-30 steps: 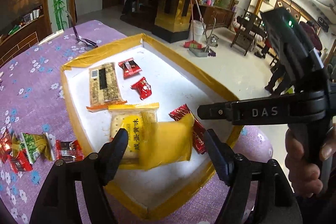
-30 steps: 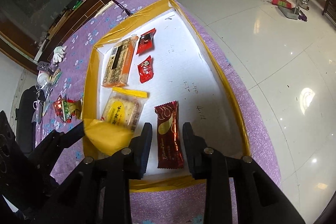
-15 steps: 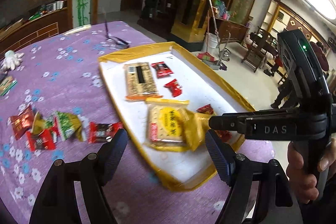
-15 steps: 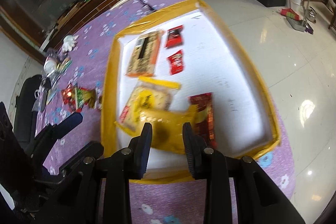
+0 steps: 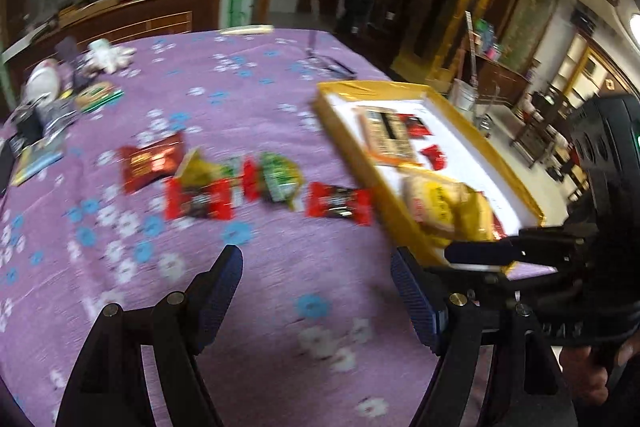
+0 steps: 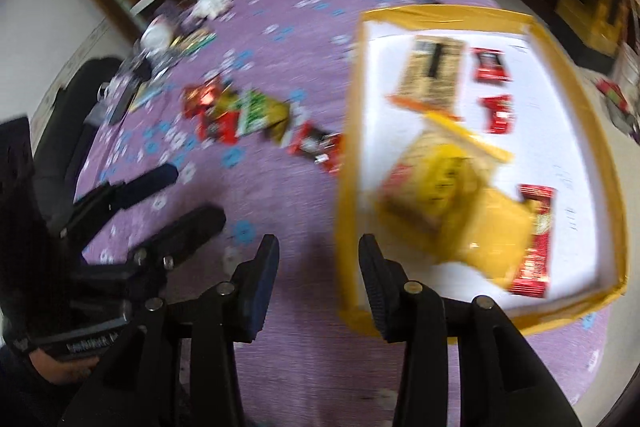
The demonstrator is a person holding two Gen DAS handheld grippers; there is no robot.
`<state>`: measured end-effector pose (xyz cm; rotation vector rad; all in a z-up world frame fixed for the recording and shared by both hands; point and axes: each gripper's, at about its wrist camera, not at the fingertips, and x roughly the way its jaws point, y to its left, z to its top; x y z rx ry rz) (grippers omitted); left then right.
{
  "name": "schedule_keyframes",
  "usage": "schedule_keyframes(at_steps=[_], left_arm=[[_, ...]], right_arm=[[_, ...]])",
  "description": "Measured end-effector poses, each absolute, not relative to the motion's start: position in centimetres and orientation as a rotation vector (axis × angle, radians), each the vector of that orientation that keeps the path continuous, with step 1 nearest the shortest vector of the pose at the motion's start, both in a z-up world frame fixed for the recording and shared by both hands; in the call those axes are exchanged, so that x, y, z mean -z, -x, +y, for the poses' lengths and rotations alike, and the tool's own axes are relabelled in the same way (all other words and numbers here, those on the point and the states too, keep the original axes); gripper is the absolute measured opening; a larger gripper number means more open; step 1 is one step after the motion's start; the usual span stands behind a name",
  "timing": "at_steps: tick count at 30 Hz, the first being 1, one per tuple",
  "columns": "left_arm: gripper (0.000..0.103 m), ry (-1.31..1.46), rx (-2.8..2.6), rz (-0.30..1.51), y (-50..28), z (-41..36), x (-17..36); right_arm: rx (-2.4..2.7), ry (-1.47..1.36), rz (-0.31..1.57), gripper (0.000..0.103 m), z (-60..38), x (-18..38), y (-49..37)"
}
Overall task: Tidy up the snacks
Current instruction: 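Move both tools back toward the remaining snacks on the tablecloth, then grasp the dark red square pouch with the left tool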
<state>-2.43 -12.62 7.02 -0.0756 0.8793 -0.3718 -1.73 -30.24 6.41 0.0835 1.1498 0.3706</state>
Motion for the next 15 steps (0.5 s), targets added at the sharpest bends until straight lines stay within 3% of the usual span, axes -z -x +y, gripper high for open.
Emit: schedule_keyframes(at_steps=[6, 15], left_arm=[[0.079, 0.083, 0.291, 0.869, 0.8, -7.7, -7.5], [0.079, 0.127, 0.246, 0.879, -8.6, -2.3, -7.6]], right_arm=[[-0.433, -0.022, 1.172, 0.04, -26.5, -6.0, 2.1], [-0.355, -0.043, 1.154, 0.041, -27.7, -6.4, 2.8]])
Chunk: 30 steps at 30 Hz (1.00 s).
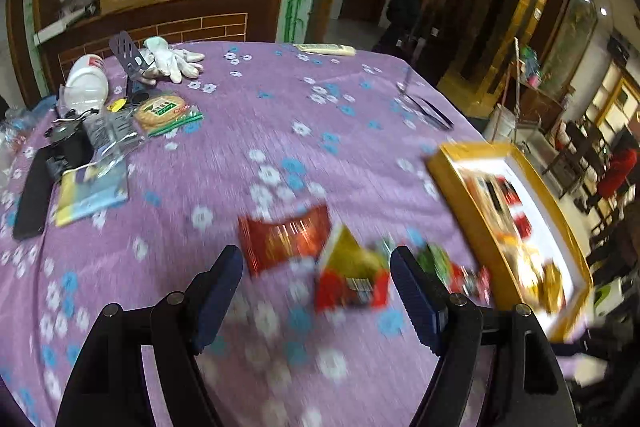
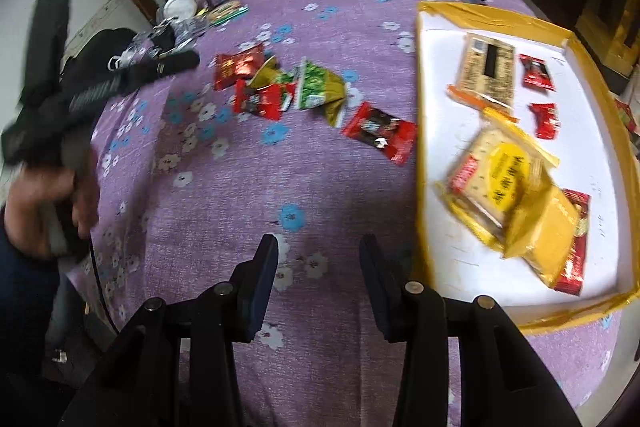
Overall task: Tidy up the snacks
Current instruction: 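Grasp the dark red square pouch with the left tool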
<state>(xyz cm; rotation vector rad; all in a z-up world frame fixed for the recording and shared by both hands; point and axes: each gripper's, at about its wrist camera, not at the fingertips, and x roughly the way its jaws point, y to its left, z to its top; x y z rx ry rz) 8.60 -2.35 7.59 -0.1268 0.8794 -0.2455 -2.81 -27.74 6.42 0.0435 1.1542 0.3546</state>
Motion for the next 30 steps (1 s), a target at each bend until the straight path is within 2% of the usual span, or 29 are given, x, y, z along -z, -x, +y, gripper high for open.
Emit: schedule_keyframes(at_steps=[3, 7, 11, 16, 21, 30], left_arm=[[0.075, 0.188, 0.279, 0.916, -12.6, -1.9, -6.0], [0.061, 0.251, 0.281, 0.975, -15.8, -1.8, -3.9], [0.06, 0.272, 0.277, 1.037, -16.1, -1.9, -2.2], [0.059, 0.321, 0.316, 1.104, -12.4, -2.0, -0.8], [0.059, 0.336, 0.339, 1.087, -8.7, -2.5, -0.8], [0.057, 0.19, 0.27, 1.065, -9.5, -4.0, -0.9]], right_arm=[[-0.311, -0.061, 1.148, 0.041, -29.2, -6.5, 3.2], [-0.252, -0.084, 1.145, 0.041, -30.9, -6.5, 3.9], [-0.205, -0.112, 1.145, 0.041, -32.5, -6.4, 4.3], [-0.183, -0.128, 1.14, 0.041, -33.4, -6.4, 4.3], [-0.203, -0.133, 1.15, 0.041, -33.2, -6.1, 3.6], [-0.266, -0.081, 1.145, 0.041, -31.2, -6.2, 3.1]])
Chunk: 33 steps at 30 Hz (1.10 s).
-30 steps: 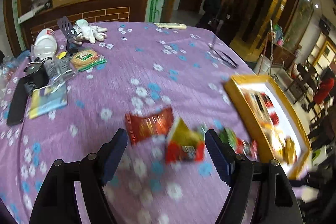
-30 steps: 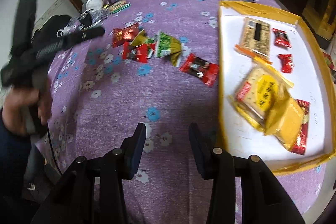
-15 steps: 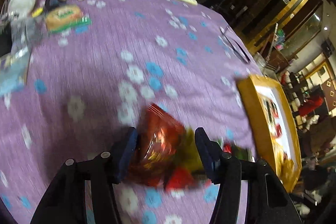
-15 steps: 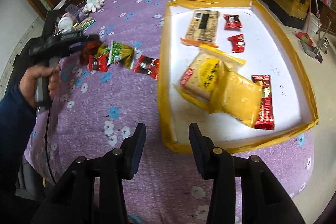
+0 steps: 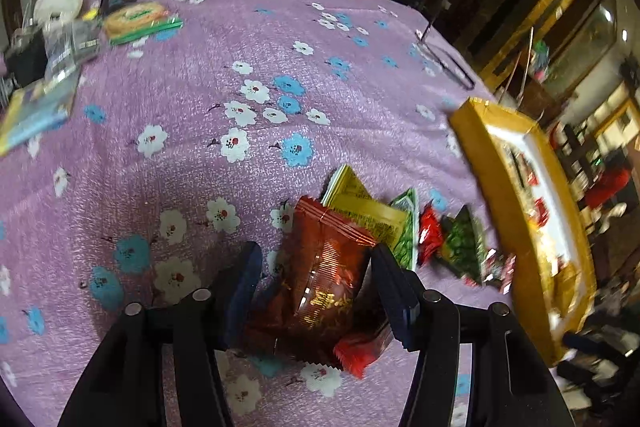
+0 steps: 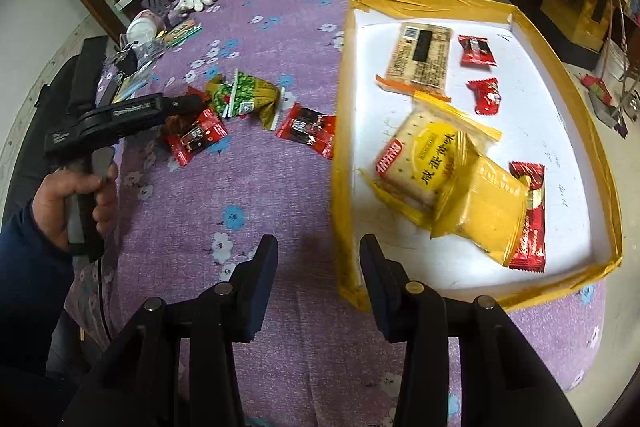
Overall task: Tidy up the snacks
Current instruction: 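Grasp the dark red square pouch with the left tool, then grasp a yellow snack pack with right tool while left tool holds the red pouch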
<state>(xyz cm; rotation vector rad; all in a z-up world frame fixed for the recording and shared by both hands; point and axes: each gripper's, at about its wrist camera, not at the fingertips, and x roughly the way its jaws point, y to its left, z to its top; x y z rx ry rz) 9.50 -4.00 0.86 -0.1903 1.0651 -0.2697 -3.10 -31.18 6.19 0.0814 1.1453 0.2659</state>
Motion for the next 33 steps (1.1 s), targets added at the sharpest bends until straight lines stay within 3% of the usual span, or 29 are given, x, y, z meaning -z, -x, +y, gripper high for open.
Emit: schedule_keyframes(at_steps=[5, 14, 22, 29, 33], left_arm=[[0.043, 0.101, 0.24, 1.051, -7.1, -4.7, -0.8], [0.042, 0.125, 0.236, 1.071, -1.4, -4.6, -1.0], [0.042, 0.125, 0.245, 1.078, 1.4, -5.2, -1.0], [0.042, 0.155, 0.242, 1.076, 1.8, -4.2, -1.0], [0.043, 0.154, 0.241, 1.074, 1.5, -4.3, -1.0]], right_arm=[[-0.286, -0.108, 1.131, 0.041, -31.2, -6.6, 2.1], [-0.354, -0.192, 1.126, 0.041, -28.8, -8.5, -5.9], [-0.326, -0.208, 1.211, 0.038, -24.5, -5.0, -14.4], [-0.572, -0.1, 1.349, 0.035, -22.1, -4.1, -7.3], [-0.508, -0.063, 1.283, 0.035, -24.0, -4.9, -4.5]])
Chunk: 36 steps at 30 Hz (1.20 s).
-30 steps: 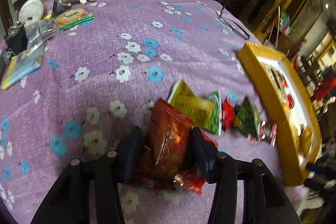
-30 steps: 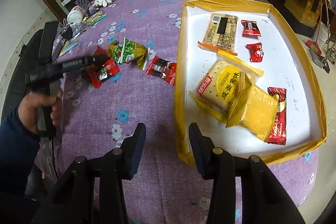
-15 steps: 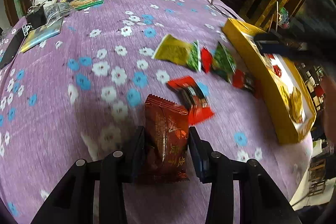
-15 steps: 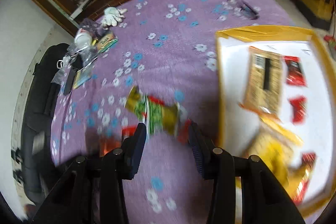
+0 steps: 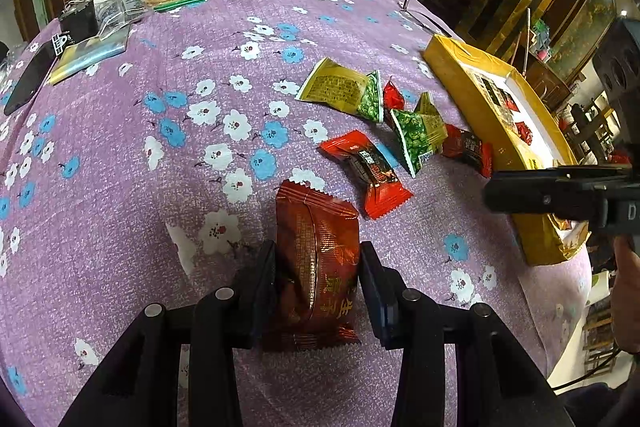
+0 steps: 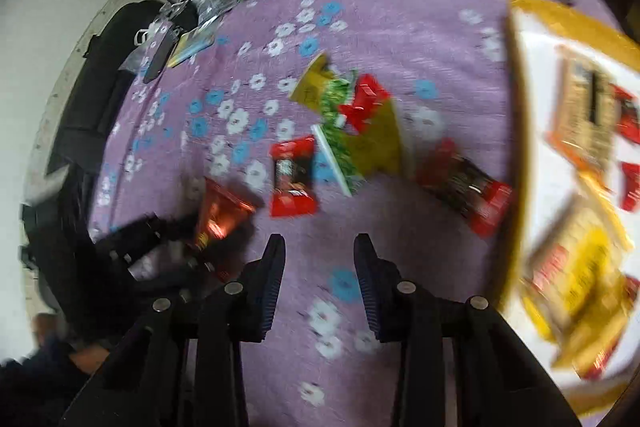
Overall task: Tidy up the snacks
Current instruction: 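Grasp a yellow snack pack with right tool while left tool holds the red pouch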
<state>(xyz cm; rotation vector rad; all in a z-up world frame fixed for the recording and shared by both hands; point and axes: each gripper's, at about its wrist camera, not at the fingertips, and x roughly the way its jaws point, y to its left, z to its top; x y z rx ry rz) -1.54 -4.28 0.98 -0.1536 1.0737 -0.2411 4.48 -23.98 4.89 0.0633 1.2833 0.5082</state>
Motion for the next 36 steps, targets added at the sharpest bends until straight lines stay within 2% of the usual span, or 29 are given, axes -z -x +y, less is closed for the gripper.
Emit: schedule_keyframes(at_steps=[6, 11, 20, 23, 24, 25, 36], left_arm=[[0.043, 0.136, 0.242, 1.073, 1.0, -4.5, -0.9], [0.043, 0.132, 0.252, 1.073, 0.9, -4.4, -0.9], [0.043, 0.126, 0.269, 1.067, 1.0, -4.3, -0.9], [0.042, 0.113, 0.273, 1.061, 0.8, -4.5, -0.9], [0.042, 0.104, 0.276, 1.056, 0.8, -4.6, -0.9], [0.042, 0.101, 0.277, 1.053, 0.8, -4.6, -0.9], [0.041, 0.137, 0.342, 1.046, 1.5, -4.6, -1.2]], right_arm=[[-0.416, -0.324, 1.305, 0.036, -27.2, -4.4, -7.6], [-0.335, -0.517, 1.336, 0.051, -27.6, -3.5, -9.3], [-0.218, -0.601, 1.397, 0.051, -25.1, -1.2, -11.3], [-0.209, -0.57, 1.394, 0.048, -24.4, -0.5, -11.8], [-0.209, -0.545, 1.396, 0.036, -24.2, -0.6, -11.9], [-0.216, -0.527, 1.399, 0.029, -24.1, -0.7, -11.8], [-0.298, -0.317, 1.283, 0.028, -24.5, -4.2, -4.8]])
